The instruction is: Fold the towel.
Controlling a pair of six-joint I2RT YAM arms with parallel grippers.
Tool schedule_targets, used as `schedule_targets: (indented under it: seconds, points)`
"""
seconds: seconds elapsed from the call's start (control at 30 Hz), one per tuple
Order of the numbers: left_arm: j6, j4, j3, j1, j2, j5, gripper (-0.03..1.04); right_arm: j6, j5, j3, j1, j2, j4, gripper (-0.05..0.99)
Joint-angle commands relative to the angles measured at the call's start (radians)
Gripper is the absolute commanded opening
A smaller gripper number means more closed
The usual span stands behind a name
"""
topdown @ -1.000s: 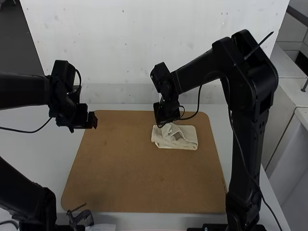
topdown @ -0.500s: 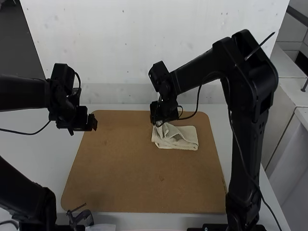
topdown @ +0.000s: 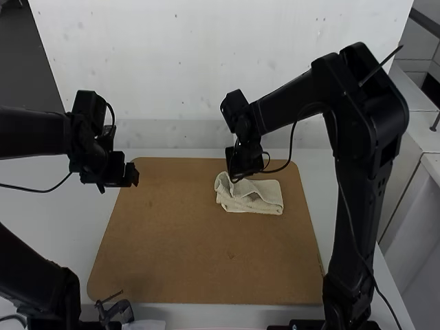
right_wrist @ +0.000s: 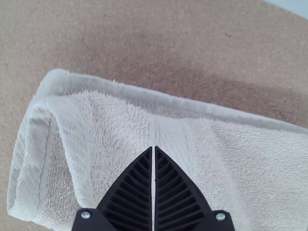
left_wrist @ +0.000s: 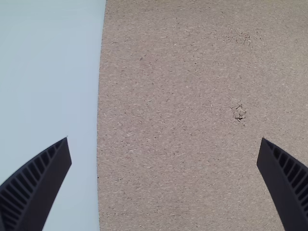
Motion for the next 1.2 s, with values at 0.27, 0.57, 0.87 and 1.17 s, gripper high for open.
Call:
schedule_targets:
  seconds: [0.27,0.57,0.87,1.17]
  points:
    - [0.006,0.008,-0.014,-0.003,-0.006,0.011,1.01,0.034,0.009,0.077,0.141,0.095,0.013,0.02]
    - [0.01,0.017,-0.018,0.003,-0.003,0.011,1.01,0.042,0.02,0.104,0.153,0.131,0.025,0.02]
    - [0.006,0.032,-0.019,-0.009,-0.006,0.011,1.01,0.023,0.014,0.078,0.063,-0.034,0.024,0.5]
    - [-0.001,0.032,-0.008,-0.055,-0.136,0.01,1.01,-0.047,-0.058,-0.074,-0.186,-0.273,0.077,0.9]
